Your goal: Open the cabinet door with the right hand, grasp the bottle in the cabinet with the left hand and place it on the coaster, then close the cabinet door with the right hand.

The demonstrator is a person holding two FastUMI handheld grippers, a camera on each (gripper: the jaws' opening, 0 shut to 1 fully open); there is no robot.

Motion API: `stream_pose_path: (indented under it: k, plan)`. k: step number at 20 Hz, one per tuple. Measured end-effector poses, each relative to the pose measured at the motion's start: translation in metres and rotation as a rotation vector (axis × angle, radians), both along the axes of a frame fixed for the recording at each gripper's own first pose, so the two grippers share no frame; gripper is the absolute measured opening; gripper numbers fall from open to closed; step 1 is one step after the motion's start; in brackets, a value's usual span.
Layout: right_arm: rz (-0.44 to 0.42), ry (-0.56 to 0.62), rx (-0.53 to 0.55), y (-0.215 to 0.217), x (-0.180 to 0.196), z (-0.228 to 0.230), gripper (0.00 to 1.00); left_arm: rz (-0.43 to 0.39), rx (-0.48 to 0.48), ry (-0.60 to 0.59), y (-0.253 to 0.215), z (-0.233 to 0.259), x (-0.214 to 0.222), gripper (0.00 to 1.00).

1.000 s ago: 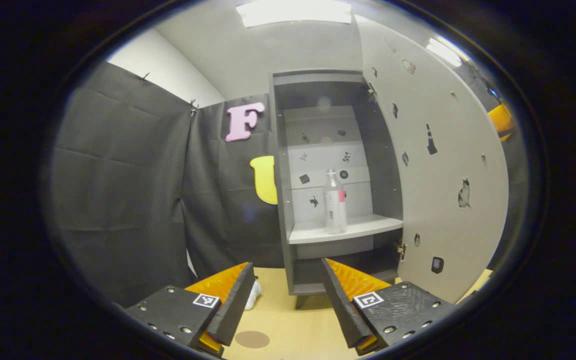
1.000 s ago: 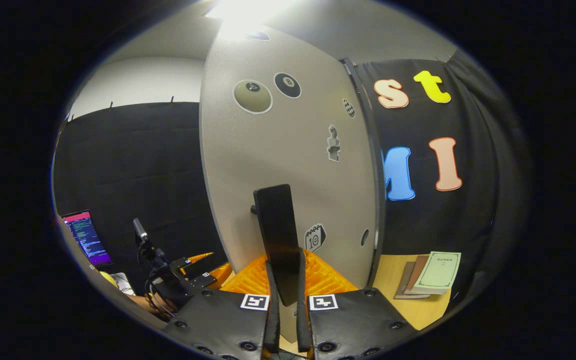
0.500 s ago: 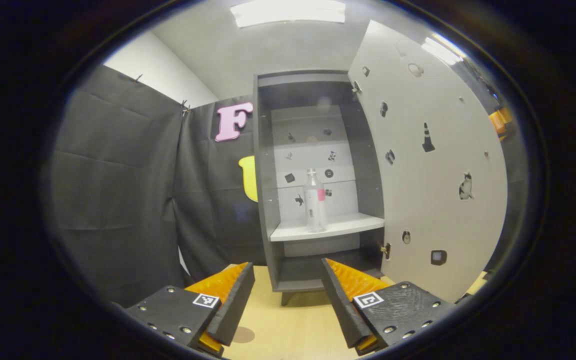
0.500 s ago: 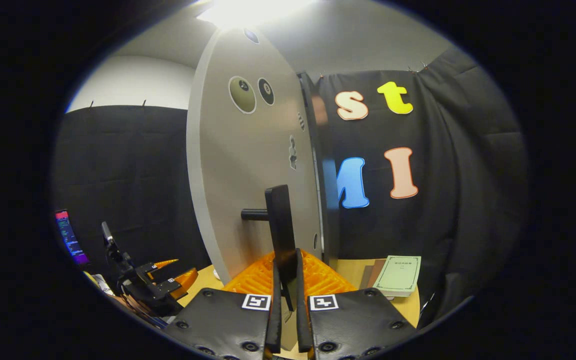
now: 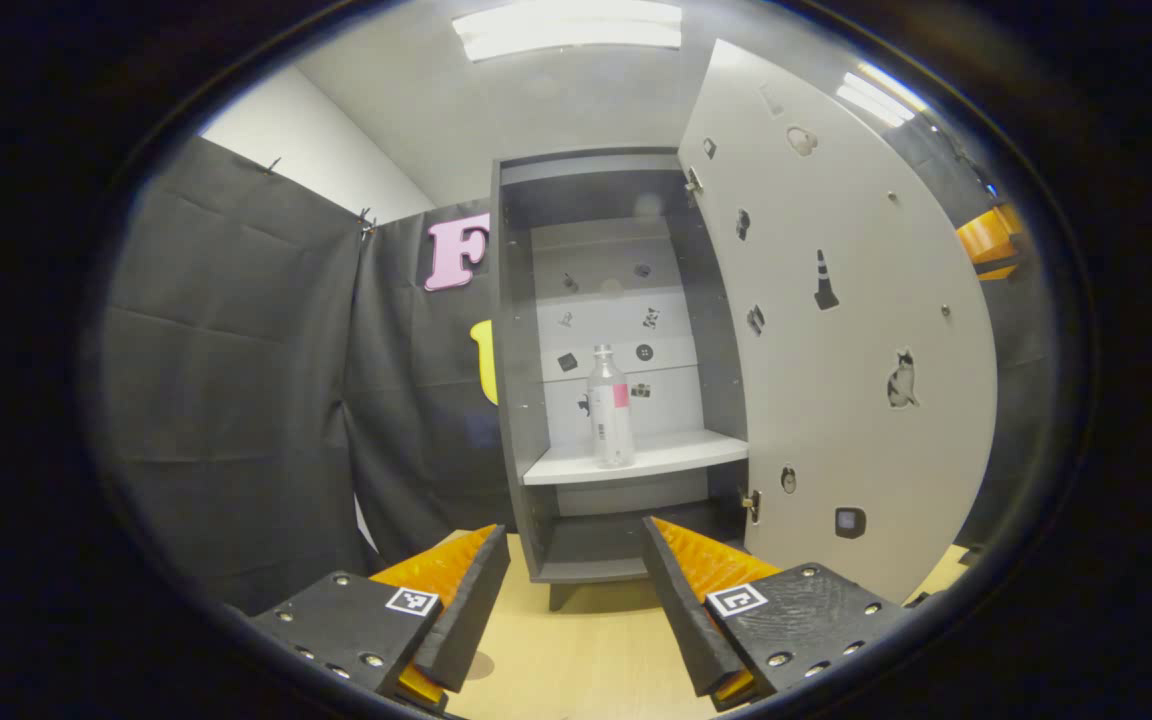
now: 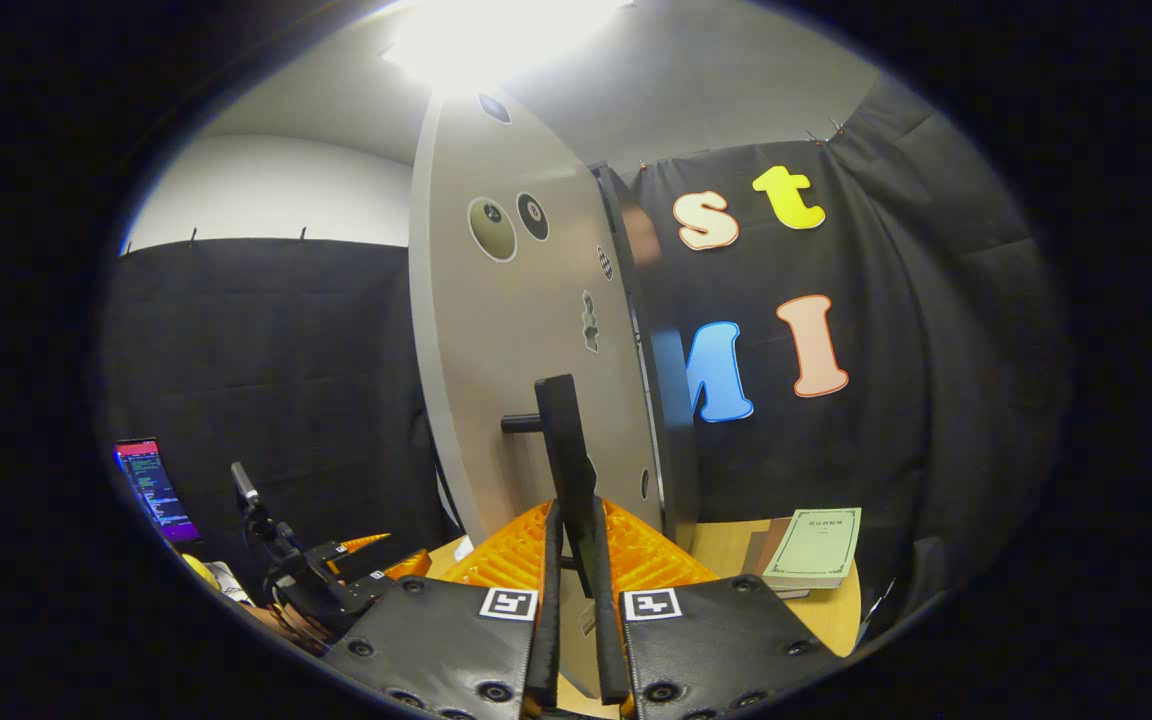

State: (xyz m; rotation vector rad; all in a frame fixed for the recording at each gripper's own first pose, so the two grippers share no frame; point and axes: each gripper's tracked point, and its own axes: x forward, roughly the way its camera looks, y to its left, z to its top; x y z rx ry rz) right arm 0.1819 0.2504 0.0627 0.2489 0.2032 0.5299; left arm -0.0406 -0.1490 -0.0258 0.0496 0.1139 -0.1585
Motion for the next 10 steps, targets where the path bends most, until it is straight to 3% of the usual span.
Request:
stream_pose_path:
  k: [1,3,7,10]
  plan:
    - [-0.037,-0.008,-0.002,-0.012,-0.001,0.002,0.17,-0.01,-0.001,0.002,-0.006,0.0,0.002,0.82]
    - [-0.106,-0.004,-0.009,-0.04,-0.002,-0.001,0.07,-0.033,-0.008,-0.006,-0.018,0.006,0.005,0.8]
    - [-0.287,-0.014,-0.059,-0.091,0.005,-0.013,0.24,-0.099,-0.012,-0.02,-0.039,0.02,0.018,0.84]
    - [-0.394,-0.021,-0.144,-0.119,0.008,-0.025,0.87,-0.129,-0.024,-0.025,-0.048,0.029,0.042,0.82]
